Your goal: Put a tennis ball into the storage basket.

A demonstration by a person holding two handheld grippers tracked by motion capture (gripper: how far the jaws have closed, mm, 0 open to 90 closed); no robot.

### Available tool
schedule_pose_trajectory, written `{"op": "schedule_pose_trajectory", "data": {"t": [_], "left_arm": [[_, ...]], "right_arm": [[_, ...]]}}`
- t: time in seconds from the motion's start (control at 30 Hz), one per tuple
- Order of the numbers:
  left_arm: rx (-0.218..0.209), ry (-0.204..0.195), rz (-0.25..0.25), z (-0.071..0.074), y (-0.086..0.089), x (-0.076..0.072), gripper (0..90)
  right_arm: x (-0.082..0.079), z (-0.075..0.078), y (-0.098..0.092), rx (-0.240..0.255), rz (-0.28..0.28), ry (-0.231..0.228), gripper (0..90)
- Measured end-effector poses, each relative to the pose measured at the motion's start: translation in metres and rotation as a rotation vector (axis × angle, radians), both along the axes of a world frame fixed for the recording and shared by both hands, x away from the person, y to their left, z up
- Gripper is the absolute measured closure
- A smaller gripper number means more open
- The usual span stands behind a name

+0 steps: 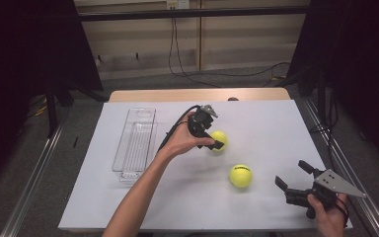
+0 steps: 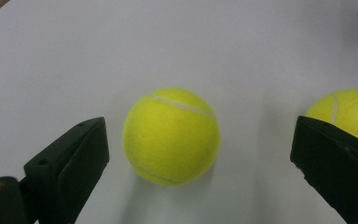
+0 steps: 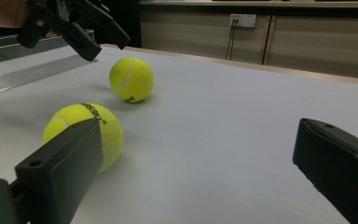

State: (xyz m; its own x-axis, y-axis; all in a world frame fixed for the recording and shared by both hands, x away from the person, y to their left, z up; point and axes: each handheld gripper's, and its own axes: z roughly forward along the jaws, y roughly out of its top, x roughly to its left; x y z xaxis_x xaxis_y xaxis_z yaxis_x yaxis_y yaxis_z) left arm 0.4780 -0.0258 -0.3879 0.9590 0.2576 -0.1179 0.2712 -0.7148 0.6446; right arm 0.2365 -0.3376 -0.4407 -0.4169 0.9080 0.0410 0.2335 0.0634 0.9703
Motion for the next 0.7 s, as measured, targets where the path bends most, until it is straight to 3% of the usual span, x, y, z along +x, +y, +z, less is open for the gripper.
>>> {"op": "schedule_pose_trajectory", "data": {"t": [0.23,0.7], "left_arm": [[0.03,-0.002,-0.006,-0.002,-0.006,0.004,5.4],[0.072,0.04,-0.016,-0.017,-0.007,0.012,10.9]], "right_arm": [[0.0,0.0,0.0,0.007,-0.003,0.002,1.2],[0.0,-0.001,0.0,0.003,-0.002,0.006,1.2]]}}
